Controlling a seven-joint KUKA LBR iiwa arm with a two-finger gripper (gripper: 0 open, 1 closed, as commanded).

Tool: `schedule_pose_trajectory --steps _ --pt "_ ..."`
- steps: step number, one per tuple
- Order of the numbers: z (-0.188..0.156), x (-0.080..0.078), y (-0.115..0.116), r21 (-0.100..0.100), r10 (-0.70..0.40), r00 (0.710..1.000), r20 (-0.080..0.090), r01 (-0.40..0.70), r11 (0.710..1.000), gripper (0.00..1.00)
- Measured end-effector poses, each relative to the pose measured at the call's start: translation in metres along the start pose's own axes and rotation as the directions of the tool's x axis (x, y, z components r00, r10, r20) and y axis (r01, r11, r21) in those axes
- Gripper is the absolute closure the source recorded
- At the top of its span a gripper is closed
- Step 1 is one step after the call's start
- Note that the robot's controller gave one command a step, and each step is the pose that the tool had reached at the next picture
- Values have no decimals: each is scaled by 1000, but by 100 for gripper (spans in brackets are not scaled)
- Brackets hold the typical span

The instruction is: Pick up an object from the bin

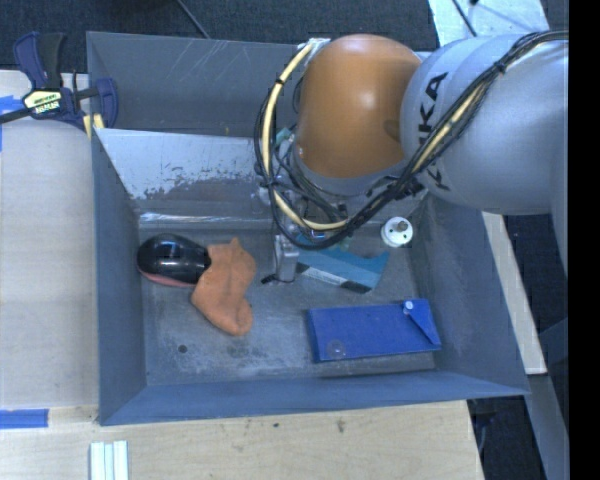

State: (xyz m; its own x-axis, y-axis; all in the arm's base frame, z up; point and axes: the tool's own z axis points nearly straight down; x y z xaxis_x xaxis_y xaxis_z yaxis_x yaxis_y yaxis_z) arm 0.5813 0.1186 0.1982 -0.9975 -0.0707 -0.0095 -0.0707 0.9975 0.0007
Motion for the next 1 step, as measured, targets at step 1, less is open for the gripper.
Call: schedule_pose_trajectory --steps 1 --pt "32 -13 13 -1 -204 979 -5 204 979 0"
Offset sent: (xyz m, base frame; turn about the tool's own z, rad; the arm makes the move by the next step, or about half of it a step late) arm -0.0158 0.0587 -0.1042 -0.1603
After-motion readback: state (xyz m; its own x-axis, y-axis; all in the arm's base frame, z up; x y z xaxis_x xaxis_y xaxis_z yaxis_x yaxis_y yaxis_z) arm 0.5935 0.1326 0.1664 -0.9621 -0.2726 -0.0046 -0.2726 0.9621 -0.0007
